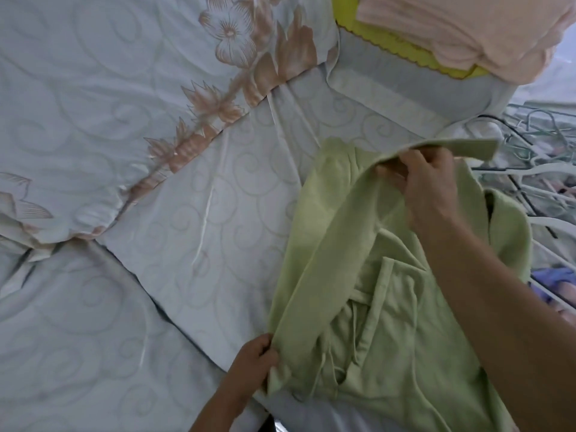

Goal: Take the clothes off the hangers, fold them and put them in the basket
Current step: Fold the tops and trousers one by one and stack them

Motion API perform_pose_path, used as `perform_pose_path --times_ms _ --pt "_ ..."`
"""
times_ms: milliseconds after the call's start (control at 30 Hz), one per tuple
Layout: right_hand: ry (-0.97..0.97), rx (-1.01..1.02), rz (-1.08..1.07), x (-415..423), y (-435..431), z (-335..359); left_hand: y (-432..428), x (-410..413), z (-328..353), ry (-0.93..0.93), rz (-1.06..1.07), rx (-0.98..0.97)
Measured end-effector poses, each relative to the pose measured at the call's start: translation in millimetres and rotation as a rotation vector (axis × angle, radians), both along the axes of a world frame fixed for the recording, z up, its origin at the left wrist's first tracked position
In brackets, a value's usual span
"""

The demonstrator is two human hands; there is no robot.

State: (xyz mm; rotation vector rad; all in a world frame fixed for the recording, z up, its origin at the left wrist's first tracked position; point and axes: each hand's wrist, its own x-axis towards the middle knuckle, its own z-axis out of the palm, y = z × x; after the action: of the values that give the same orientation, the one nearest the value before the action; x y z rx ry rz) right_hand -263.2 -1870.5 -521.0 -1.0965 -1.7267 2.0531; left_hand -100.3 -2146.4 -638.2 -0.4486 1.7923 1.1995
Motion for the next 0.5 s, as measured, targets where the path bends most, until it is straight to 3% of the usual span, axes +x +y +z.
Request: perform_pose_path --times_ms 67,167,267,500 --pt "-0.066 0.132 0.201 -20 -16 -26 -6 -6 -5 -0.1 0.094 0.06" --pt "-0.308 0.637 0.572 -7 -40 -77 -12 -10 -10 -0.163 0.14 0.159" --pt "-0.345 1.003 0.836 41 -62 -118 -15 -5 -13 -0.185 0.125 0.23" --pt "-0.6 1.153 1.102 65 -65 -160 -27 18 -24 -0.112 0.036 0.238"
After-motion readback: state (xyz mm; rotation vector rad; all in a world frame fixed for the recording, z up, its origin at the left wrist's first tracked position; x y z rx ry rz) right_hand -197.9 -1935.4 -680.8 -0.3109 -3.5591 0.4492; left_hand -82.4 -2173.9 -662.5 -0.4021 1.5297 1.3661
